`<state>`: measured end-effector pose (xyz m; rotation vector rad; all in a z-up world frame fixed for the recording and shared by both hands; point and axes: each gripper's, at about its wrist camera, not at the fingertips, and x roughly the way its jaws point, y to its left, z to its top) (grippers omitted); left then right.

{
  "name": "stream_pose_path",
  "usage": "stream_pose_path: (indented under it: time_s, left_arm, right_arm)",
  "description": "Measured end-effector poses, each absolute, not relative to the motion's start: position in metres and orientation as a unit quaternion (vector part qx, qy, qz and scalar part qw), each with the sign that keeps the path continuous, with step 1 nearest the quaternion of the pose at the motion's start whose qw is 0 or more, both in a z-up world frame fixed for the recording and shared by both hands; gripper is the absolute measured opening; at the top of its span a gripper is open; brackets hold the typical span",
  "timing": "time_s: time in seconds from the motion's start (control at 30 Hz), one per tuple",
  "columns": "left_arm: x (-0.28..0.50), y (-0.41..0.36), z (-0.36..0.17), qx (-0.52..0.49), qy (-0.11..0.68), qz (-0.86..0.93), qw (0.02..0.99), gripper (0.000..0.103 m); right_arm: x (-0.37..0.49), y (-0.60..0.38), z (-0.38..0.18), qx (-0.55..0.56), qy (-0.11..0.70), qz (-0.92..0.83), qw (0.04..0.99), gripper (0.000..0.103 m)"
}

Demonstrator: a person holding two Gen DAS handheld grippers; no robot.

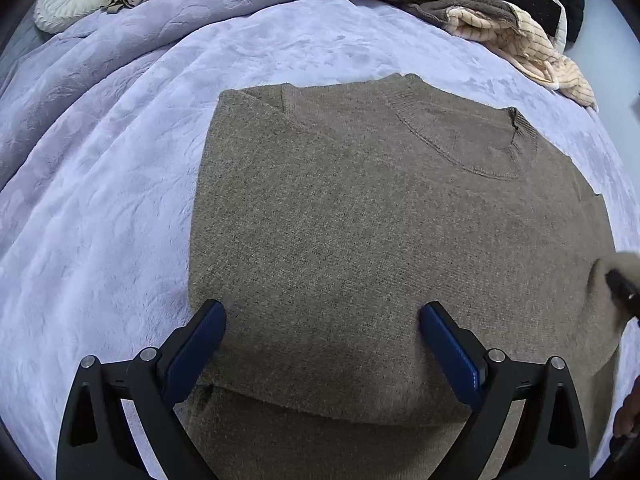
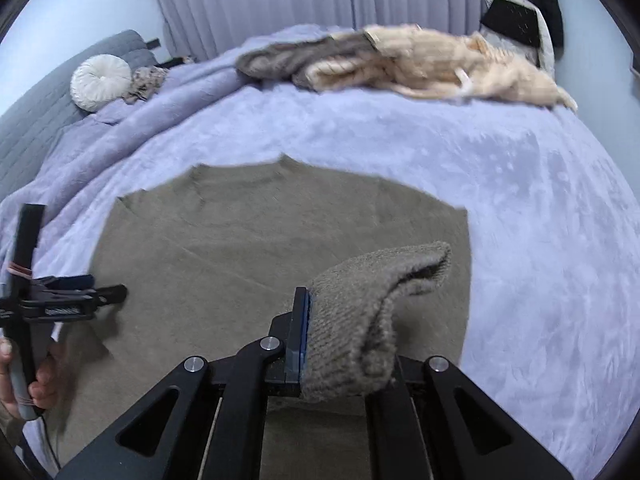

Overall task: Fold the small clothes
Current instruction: 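Grasp the folded sleeve cuff with the right tool, then lay the sleeve cuff flat and open the right tool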

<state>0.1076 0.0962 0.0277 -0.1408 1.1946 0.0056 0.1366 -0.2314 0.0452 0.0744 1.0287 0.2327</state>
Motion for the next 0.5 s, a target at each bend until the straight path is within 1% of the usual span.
stream_pose_path:
  time_s: [0.07, 0.13, 0.17, 0.2, 0.23, 0.27, 0.3, 0.37, 0.43, 0.5]
  left_arm:
    - [0.101, 0.092, 0.038, -0.060, 0.558, -0.002, 0.828, 0.099]
    - [0.094, 0.087, 0.049, -0.059, 0.547, -0.015, 0.835, 0.099]
    - [0.090, 0.083, 0.056, -0.060, 0.541, -0.023, 0.839, 0.099]
    - [0.087, 0.078, 0.061, -0.062, 0.536, -0.031, 0.841, 0.099]
    - [0.086, 0.073, 0.064, -0.062, 0.533, -0.038, 0.843, 0.099]
    - [0.086, 0.066, 0.064, -0.057, 0.532, -0.044, 0.844, 0.099]
    - [0.088, 0.058, 0.062, -0.050, 0.535, -0.047, 0.842, 0.099]
    - [0.096, 0.049, 0.053, -0.039, 0.549, -0.043, 0.834, 0.099]
    - [0.101, 0.046, 0.039, -0.035, 0.567, -0.032, 0.823, 0.099]
    - [0.103, 0.044, 0.027, -0.025, 0.577, -0.020, 0.816, 0.099]
  right_arm:
    - [0.123, -0.260, 0.033, 0.066, 0.504, 0.099, 0.855, 0.033]
    - [0.106, -0.277, 0.036, 0.073, 0.492, 0.084, 0.863, 0.033]
    - [0.098, -0.283, 0.042, 0.070, 0.485, 0.062, 0.870, 0.038]
    - [0.092, -0.287, 0.050, 0.064, 0.476, 0.037, 0.876, 0.047]
    - [0.088, -0.289, 0.059, 0.066, 0.458, 0.024, 0.886, 0.052]
    - [0.083, -0.288, 0.069, 0.072, 0.437, 0.019, 0.896, 0.063]
    - [0.082, -0.284, 0.076, 0.074, 0.423, 0.022, 0.903, 0.066]
    - [0.088, -0.263, 0.079, 0.052, 0.428, 0.051, 0.901, 0.066]
    - [0.098, -0.238, 0.069, 0.031, 0.448, 0.085, 0.889, 0.066]
    - [0.111, -0.219, 0.047, 0.013, 0.492, 0.091, 0.866, 0.066]
